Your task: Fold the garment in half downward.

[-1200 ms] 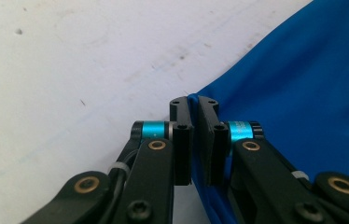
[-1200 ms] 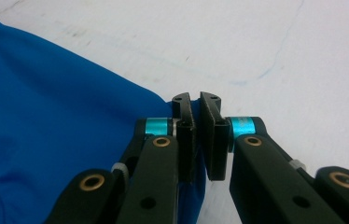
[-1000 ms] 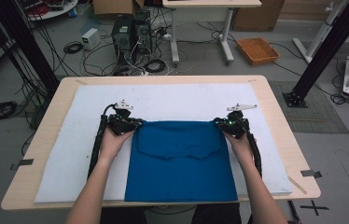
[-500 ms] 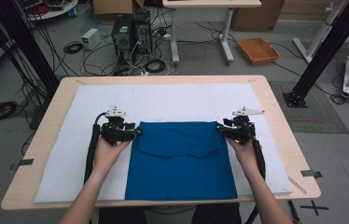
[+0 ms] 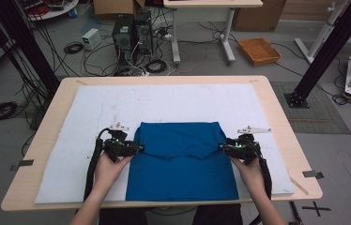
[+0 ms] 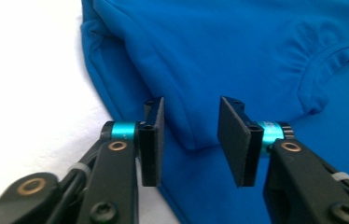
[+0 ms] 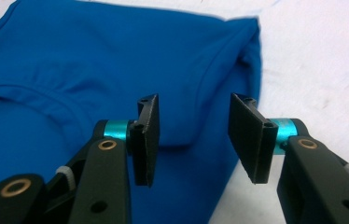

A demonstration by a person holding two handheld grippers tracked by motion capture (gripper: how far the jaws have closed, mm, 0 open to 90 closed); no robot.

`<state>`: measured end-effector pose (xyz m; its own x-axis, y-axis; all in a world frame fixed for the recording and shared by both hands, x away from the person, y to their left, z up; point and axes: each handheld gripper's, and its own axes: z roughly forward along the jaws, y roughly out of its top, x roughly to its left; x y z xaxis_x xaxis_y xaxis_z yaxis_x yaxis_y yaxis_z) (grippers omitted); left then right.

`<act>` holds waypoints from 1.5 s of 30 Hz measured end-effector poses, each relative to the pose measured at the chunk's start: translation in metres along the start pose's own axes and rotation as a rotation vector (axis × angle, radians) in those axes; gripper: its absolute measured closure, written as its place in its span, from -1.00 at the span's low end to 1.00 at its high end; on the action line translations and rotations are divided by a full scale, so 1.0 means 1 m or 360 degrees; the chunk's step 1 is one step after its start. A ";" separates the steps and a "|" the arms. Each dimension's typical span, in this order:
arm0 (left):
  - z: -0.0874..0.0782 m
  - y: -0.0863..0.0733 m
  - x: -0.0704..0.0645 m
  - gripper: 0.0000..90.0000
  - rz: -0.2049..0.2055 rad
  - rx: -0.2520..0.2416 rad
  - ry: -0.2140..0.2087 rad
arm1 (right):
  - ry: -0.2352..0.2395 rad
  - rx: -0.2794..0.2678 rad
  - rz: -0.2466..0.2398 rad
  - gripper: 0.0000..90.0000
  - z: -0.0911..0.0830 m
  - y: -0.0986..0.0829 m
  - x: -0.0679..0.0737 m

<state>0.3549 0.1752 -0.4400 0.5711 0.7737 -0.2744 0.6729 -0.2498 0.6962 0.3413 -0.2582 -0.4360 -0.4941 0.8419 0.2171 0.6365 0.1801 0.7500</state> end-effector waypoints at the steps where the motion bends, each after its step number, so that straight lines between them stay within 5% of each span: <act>1: 0.000 0.000 0.000 0.44 0.0002 0.0003 0.0000 | 0.0010 0.0010 0.0010 0.20 0.001 -0.001 0.001; 5: 0.002 0.000 0.001 0.56 -0.0005 0.0007 -0.0001 | 0.0011 0.0058 0.0030 0.26 0.009 -0.003 0.001; 12: 0.001 0.000 0.001 0.91 -0.0007 -0.0014 -0.0020 | 0.0038 0.0073 -0.0075 0.86 0.014 -0.004 0.007; 36: -0.013 0.001 -0.005 0.93 -0.0012 -0.0069 -0.0104 | 0.0056 -0.0023 -0.0089 0.87 -0.002 -0.002 0.008; 45: -0.024 0.003 -0.018 0.93 0.0063 -0.0090 -0.0114 | 0.0058 -0.0043 -0.0113 0.87 -0.014 0.001 0.012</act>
<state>0.3354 0.1744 -0.4167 0.6302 0.7199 -0.2910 0.6225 -0.2445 0.7434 0.3275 -0.2550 -0.4241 -0.5589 0.8084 0.1848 0.5831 0.2248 0.7807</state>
